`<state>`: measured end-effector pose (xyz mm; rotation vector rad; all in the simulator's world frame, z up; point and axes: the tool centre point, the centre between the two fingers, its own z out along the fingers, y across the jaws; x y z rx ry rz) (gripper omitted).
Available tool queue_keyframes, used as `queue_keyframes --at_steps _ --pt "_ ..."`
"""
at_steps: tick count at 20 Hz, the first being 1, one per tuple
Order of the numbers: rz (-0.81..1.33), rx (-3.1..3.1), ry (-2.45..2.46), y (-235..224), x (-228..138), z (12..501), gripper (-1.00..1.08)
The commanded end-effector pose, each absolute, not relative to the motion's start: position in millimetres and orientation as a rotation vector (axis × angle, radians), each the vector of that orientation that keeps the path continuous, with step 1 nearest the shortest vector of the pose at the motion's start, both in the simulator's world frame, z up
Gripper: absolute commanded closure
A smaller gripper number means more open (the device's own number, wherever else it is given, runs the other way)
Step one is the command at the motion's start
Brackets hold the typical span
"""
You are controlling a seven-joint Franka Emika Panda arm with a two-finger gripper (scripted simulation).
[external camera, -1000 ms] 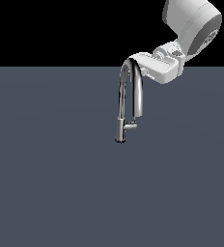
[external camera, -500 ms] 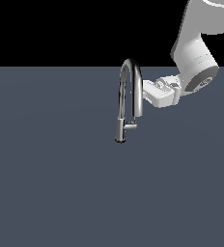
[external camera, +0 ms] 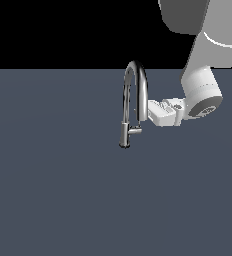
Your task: Turn on the faucet by rotating a designated handle.
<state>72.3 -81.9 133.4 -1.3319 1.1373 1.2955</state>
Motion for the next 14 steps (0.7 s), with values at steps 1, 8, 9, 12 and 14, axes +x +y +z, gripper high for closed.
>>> queue_keyframes --at_steps 1,8,9,12,14 --pt "1.301 -1.308 1.144 -81 73 128 1.08" --pt "1.303 -1.304 1.145 -81 71 127 1.08" --pt "1.303 -1.304 1.145 -81 69 128 1.08" --pt "1.303 -1.304 1.145 -82 63 129 1.08" --pt "1.303 -1.304 1.145 -82 60 130 1.08"
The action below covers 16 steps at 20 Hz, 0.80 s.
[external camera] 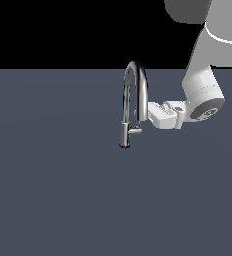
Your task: Turn on the faucet by rotating a designated handle.
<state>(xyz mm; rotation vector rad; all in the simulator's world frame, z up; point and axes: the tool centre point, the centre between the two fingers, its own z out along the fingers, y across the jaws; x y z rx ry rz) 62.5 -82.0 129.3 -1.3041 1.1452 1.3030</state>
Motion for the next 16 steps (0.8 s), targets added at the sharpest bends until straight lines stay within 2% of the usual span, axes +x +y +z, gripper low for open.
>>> queue_keyframes --at_steps 1,16 --pt "1.303 -1.304 1.145 -83 58 131 1.08" --pt "1.302 -1.304 1.145 -86 28 139 1.08"
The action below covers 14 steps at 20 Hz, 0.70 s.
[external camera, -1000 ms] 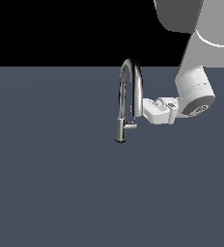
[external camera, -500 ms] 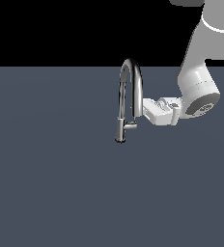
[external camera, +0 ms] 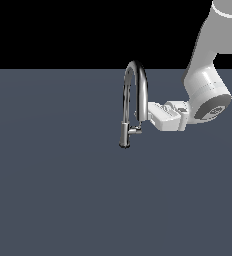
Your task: Turn on the faucet by rotating a designated handle.
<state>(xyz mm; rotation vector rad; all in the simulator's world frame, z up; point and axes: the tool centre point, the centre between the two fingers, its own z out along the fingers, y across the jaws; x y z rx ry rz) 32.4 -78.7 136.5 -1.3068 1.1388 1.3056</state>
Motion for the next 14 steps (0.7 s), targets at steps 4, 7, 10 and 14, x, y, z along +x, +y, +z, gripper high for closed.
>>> queue_keyframes --at_steps 4,7,10,14 --pt "1.305 -1.306 1.139 -81 23 133 1.08" --pt "1.304 -1.305 1.141 -84 14 129 1.08" --pt "1.304 -1.305 1.141 -86 4 124 1.08" --pt "1.303 -1.304 1.143 -90 -10 118 1.08"
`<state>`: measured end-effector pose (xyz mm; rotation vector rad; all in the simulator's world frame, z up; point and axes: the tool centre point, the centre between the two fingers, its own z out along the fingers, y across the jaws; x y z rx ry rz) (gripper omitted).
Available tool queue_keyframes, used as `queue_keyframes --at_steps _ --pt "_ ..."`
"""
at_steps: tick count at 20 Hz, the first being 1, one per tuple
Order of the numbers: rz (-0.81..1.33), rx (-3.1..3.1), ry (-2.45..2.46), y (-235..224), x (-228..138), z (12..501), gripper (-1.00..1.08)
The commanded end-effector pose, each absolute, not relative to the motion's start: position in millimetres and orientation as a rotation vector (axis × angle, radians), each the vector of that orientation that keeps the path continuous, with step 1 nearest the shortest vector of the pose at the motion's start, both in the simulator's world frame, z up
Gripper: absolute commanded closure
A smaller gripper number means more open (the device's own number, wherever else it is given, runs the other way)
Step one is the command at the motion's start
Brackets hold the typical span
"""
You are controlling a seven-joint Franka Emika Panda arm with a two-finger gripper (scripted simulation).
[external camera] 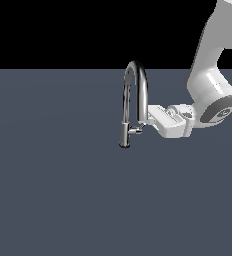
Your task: Turn on the faucet by rotating a designated handle.
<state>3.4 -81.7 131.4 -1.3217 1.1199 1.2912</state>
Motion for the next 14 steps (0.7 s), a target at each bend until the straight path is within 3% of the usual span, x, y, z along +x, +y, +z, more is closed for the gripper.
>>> queue_keyframes --at_steps 1,4,14 --pt "1.302 -1.304 1.144 -91 -13 117 1.08" --pt "1.295 -1.321 1.117 -83 -6 128 1.08" --pt "1.302 -1.304 1.144 -94 -30 66 1.08"
